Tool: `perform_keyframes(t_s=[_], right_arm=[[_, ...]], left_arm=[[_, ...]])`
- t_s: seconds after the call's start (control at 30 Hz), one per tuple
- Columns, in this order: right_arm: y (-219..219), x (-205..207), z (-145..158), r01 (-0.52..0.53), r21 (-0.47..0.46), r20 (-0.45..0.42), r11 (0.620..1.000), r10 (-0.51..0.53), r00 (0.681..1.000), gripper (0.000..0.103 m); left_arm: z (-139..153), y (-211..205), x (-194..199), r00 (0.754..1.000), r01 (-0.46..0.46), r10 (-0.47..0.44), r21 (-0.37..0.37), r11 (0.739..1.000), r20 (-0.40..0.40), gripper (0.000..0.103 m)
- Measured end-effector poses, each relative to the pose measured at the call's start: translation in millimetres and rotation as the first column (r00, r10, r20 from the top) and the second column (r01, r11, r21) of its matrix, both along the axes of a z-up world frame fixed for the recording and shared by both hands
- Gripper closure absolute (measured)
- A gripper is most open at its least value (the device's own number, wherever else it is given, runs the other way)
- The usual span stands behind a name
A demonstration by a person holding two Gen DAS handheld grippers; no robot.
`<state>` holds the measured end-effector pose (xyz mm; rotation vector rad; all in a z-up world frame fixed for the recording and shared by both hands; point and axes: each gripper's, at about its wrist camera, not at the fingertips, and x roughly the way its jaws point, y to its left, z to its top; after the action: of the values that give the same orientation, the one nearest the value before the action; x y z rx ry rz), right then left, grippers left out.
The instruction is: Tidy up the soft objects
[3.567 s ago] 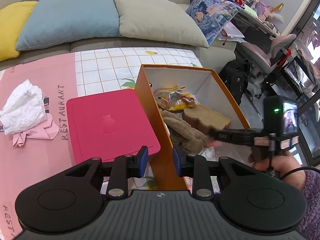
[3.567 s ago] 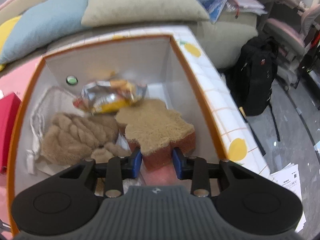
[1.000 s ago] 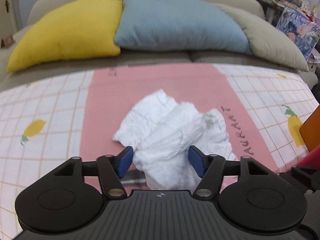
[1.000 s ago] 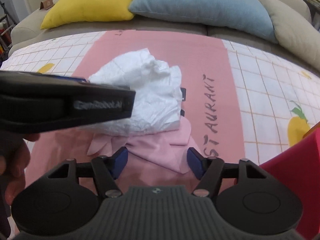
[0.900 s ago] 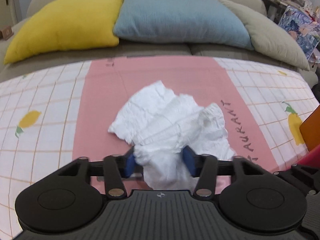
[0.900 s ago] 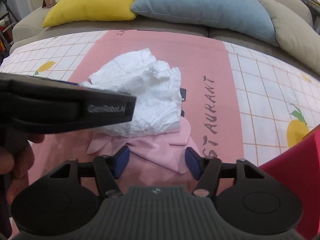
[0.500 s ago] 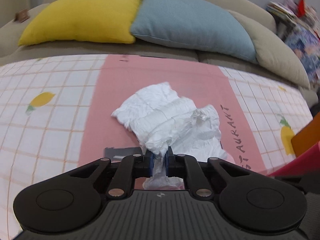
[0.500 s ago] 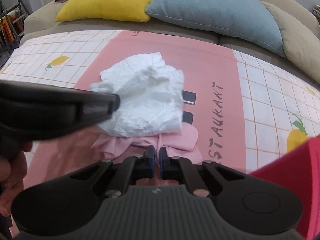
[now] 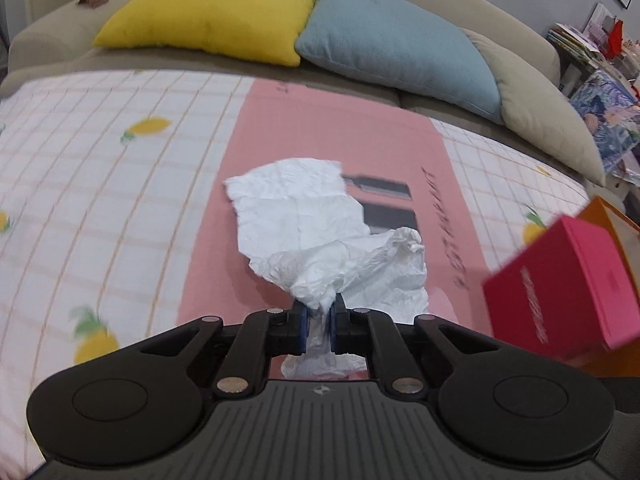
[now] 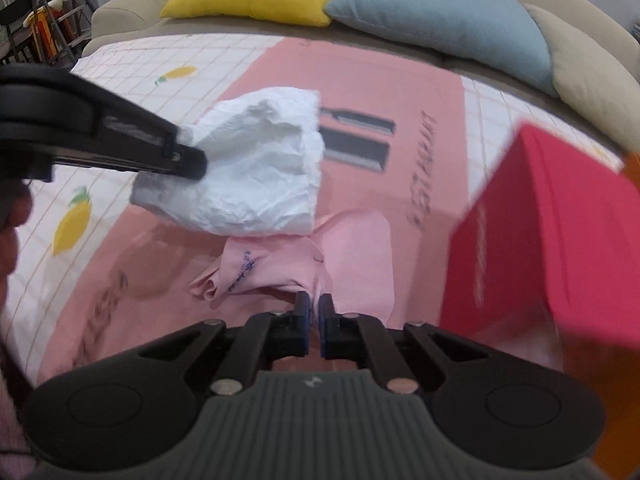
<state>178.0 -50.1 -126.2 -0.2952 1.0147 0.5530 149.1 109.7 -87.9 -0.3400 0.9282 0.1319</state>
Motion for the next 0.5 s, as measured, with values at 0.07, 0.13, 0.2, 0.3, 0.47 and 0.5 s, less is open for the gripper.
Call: perform_keyframes(t_s=[0.07, 0.13, 0.2, 0.3, 0.47, 0.5], right_arm=[[-13.6, -9.8, -0.7, 0.023, -0.011, -0.014, 1.000, -0.023, 1.000, 0.102], [-26.4, -17.2, -0.9, 0.033, -0.020, -0.027, 0.999, -0.034, 0.999, 0.101], [-40.4, -22.0, -0.2, 0.050, -0.026, -0.038, 0.998, -0.051, 0.998, 0.101], [-59.9, -28.9, 2.2, 0.072, -0.037, -0.037, 0.997, -0.073, 0.997, 0.101], [-89.4, -36.3, 10.2, 0.134, -0.026, -0.059, 0.991, -0.136, 0.989, 0.101], [-93.2, -37.2, 11.6, 0.145, -0.026, -0.056, 0.989, -0.147, 0.988, 0.101]], left_arm=[[1.7, -6.6, -14.4, 1.000, 0.008, -0.008, -0.012, 1.000, -0.009, 0.092], [4.3, -12.9, -27.8, 1.000, 0.022, -0.022, -0.040, 0.999, -0.018, 0.092], [9.2, -20.3, -42.2, 0.999, 0.039, -0.040, -0.050, 0.998, -0.020, 0.093], [19.0, -28.6, -63.3, 0.998, 0.060, -0.061, -0.055, 0.997, -0.013, 0.093], [40.1, -40.8, -87.5, 0.995, 0.102, -0.101, -0.063, 0.993, 0.011, 0.093], [43.4, -42.2, -89.9, 0.994, 0.107, -0.106, -0.061, 0.992, 0.023, 0.093]])
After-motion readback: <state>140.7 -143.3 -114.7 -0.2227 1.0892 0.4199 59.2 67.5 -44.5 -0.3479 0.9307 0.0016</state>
